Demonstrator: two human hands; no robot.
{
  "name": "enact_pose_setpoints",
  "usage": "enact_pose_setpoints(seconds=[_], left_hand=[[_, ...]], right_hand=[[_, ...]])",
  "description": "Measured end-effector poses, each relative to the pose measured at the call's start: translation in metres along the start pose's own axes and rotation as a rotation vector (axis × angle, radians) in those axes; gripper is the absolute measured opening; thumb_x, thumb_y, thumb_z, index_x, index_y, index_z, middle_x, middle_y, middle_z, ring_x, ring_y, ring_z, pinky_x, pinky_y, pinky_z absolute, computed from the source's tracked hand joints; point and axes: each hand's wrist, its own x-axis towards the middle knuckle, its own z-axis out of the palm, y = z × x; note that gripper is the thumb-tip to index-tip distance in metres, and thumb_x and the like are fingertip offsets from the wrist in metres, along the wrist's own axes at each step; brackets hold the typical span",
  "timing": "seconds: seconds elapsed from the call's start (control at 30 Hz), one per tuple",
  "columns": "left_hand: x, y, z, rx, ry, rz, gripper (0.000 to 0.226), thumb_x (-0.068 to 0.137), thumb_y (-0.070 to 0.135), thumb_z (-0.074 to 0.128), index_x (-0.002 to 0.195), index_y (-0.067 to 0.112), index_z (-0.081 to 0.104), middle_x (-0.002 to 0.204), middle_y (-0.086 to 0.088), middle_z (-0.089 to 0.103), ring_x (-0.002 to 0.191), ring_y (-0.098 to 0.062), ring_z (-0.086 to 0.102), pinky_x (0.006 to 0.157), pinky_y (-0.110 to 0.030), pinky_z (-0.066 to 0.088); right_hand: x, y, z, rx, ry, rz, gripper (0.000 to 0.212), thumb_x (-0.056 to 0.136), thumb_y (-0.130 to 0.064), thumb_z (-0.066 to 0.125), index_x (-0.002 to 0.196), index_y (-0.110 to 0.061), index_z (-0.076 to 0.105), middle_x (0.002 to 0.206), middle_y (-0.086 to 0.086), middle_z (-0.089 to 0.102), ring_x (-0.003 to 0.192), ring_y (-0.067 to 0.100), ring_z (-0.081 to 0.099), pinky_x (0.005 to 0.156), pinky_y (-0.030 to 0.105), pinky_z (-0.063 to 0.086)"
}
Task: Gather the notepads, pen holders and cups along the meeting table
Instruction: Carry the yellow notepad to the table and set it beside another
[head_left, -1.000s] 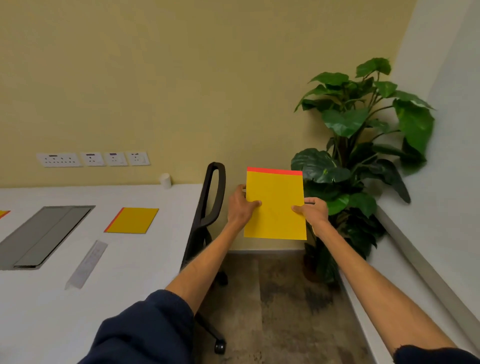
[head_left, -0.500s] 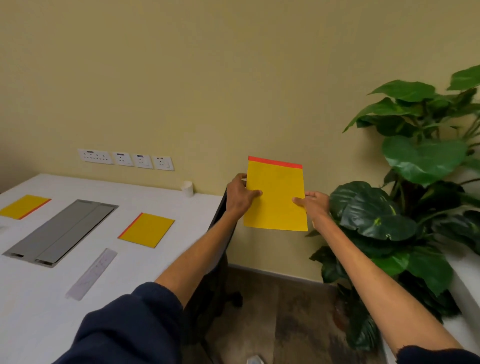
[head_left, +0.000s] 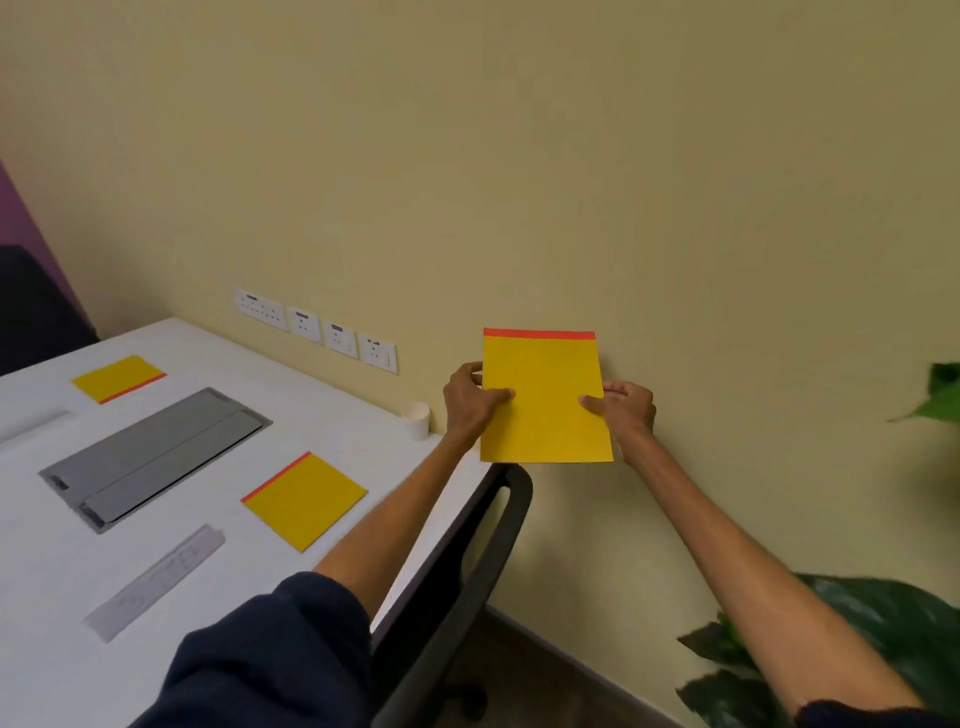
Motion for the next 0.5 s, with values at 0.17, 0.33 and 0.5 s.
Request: enact_pose_setpoints(seconds=[0.17, 0.33, 0.5], left_hand=[[0.039, -0.025, -0.021, 0.004, 0.112, -0.067, 0.064, 0.076, 0.022, 0.081, 0.131, 0.005, 0.053, 0.122, -0.015, 0.061, 0.102, -0.023, 0.058, 0.079, -0.031, 0.049], [0.069, -0.052, -0.056, 0.030, 0.263, -0.123, 0.065, 0.075, 0.021, 0.082, 0.130, 0.005, 0.054, 0.119, -0.015, 0.062, 0.101, -0.024, 0.059, 0.079, -0.034, 0.051], [0.091, -0.082, -0.082, 0.042, 0.417, -0.219, 0.064, 0.075, 0.020, 0.082, 0.130, 0.005, 0.054, 0.120, -0.015, 0.062, 0.103, -0.025, 0.060, 0.084, -0.039, 0.054]], right_hand=[[0.045, -0.004, 0.058, -0.046, -0.135, -0.011, 0.047, 0.073, -0.013, 0.085, 0.115, -0.006, 0.065, 0.113, 0.011, 0.071, 0.091, 0.020, 0.066, 0.084, 0.032, 0.055], [0.078, -0.007, 0.132, -0.070, -0.295, -0.022, 0.054, 0.071, -0.014, 0.086, 0.119, -0.004, 0.065, 0.115, 0.013, 0.070, 0.102, 0.025, 0.067, 0.093, 0.038, 0.055], [0.105, -0.007, 0.204, -0.106, -0.471, -0.027, 0.053, 0.071, -0.013, 0.086, 0.118, -0.004, 0.064, 0.115, 0.014, 0.070, 0.101, 0.026, 0.067, 0.091, 0.037, 0.055]])
